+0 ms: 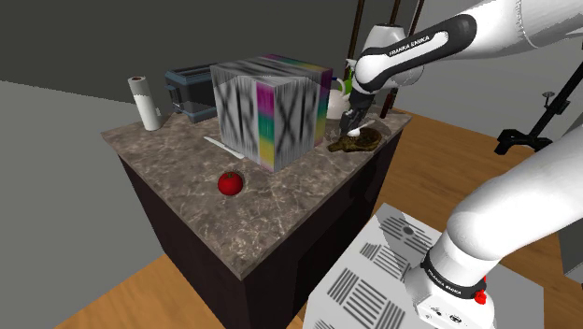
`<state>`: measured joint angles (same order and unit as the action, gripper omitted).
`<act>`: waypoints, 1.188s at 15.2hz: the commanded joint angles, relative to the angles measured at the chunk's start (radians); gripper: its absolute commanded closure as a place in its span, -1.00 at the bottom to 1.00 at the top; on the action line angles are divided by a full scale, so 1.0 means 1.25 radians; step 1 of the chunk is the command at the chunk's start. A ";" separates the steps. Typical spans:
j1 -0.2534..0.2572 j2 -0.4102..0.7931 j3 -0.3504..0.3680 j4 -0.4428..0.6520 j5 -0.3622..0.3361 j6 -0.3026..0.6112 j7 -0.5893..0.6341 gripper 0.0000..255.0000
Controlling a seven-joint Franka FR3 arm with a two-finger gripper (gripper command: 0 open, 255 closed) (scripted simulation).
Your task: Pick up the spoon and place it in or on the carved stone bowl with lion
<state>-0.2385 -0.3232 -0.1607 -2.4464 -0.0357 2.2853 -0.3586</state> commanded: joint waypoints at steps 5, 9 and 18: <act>0.000 0.000 0.000 0.000 0.000 0.000 0.000 -1.00; -0.002 -0.046 0.005 0.041 -0.005 -0.087 0.004 -1.00; -0.003 -0.056 0.006 0.054 -0.005 -0.109 0.005 -1.00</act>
